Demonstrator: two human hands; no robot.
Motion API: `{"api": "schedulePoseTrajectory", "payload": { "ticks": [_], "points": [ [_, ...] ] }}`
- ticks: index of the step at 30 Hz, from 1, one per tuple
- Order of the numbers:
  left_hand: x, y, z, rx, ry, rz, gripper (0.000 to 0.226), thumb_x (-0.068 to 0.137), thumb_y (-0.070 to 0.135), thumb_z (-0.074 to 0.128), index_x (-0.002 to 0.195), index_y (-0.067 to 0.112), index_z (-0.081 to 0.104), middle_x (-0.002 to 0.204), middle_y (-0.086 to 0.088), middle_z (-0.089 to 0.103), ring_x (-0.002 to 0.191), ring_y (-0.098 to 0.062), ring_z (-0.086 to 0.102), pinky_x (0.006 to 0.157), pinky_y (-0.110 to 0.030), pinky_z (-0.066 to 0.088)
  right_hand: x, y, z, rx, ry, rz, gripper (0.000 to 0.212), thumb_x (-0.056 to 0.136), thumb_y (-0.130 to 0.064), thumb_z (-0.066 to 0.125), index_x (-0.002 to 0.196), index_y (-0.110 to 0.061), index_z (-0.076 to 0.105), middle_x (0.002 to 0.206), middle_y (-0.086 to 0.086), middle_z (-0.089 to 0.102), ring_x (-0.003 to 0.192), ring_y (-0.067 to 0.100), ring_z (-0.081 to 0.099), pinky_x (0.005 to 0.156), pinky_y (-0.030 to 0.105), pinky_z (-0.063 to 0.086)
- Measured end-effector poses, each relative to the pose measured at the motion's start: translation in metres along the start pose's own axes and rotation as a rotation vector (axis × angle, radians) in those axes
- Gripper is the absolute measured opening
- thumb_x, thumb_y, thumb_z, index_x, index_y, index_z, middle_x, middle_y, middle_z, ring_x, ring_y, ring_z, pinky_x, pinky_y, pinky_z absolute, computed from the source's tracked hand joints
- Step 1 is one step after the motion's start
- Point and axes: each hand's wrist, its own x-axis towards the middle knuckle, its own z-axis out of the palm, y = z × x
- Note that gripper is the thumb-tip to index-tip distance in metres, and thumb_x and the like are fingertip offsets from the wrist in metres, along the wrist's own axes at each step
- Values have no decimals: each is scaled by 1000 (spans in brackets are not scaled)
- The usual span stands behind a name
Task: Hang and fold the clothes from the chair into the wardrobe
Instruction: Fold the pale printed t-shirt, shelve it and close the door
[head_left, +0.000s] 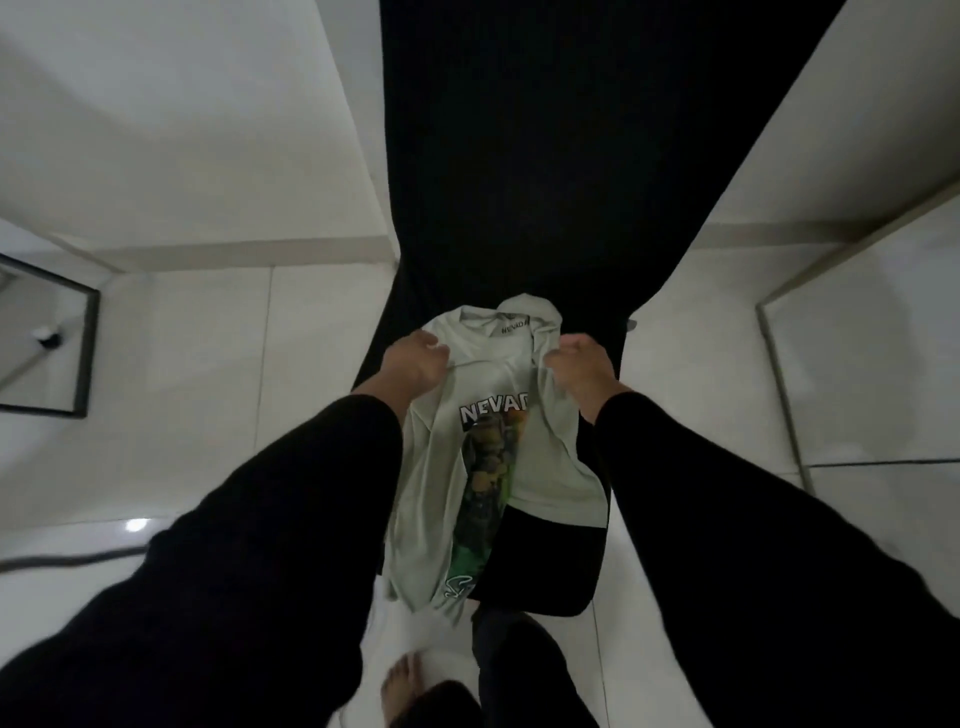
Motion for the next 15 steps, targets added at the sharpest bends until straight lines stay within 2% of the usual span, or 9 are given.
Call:
{"api": "schedulePoseTrajectory", "payload": {
  "ticks": [3,6,9,11,13,15],
  "points": [
    [33,-2,14,28,56,-22,48,95,28,47,139,8,42,146,-14,40,132,-30,41,106,-32,32,34,9,13,53,29,13,48,86,-10,56,133,-12,46,116,1,55,93,14,53,72,21,41],
    [53,-7,21,-57,96,-92,59,89,24,56,142,11,33,146,-14,35,133,-31,38,109,-38,33,61,13,23,87,54,18,57,90,-10,55,143,-15,34,121,2,54,100,15,52,78,21,37],
    [61,-10,25,-60,81,-157,71,87,25,59,146,13,22,143,-15,38,131,-34,40,108,-47,35,72,14,31,131,77,20,62,89,-17,59,144,-20,31,126,5,57,108,20,57,83,26,43],
    [62,-9,25,-76,95,-203,69,87,26,57,145,14,22,136,-17,45,125,-36,46,105,-49,38,75,14,32,103,78,18,59,87,-25,60,140,-26,34,118,4,60,103,21,59,86,31,48],
    [62,-7,24,-94,112,-201,57,91,30,54,139,11,32,132,-17,49,121,-35,50,99,-40,42,74,14,29,57,47,-15,44,88,-27,59,130,-26,46,110,1,61,98,19,59,86,30,48],
    [56,-4,19,-65,144,-142,42,96,33,47,130,9,46,128,-16,54,118,-34,51,85,-31,38,69,12,26,-5,14,-54,30,91,-29,57,120,-19,58,105,2,62,98,19,58,85,26,45]
  ]
}}
